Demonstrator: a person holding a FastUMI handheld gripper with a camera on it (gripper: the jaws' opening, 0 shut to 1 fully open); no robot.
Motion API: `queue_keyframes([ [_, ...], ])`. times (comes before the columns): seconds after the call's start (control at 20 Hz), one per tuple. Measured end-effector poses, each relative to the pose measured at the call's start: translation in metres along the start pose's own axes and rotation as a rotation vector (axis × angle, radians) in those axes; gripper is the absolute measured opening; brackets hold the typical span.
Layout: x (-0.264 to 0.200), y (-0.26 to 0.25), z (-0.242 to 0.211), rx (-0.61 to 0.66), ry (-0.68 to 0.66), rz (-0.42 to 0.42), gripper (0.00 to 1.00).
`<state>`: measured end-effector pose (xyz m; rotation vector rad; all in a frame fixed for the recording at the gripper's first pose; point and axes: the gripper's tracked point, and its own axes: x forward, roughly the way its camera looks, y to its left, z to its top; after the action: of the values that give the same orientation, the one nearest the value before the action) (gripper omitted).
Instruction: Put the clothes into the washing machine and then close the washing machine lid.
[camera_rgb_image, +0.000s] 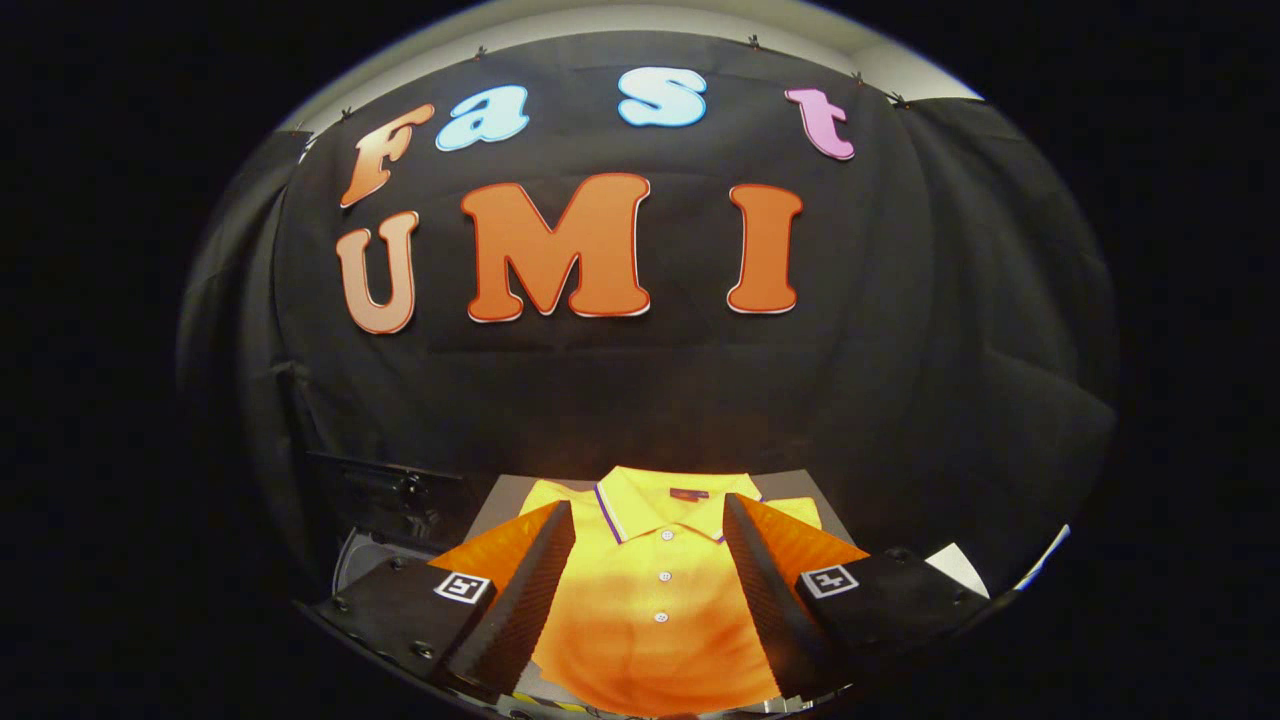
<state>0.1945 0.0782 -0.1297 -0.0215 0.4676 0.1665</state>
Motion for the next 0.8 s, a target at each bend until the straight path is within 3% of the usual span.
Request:
queue_keyframes([
  [0.3, 0.045, -0.015, -0.060, -0.056, 0.175, -0.042, 0.97],
  [0.8, 0.065, -0.020, -0.094, -0.033, 0.233, -0.051, 0.97],
])
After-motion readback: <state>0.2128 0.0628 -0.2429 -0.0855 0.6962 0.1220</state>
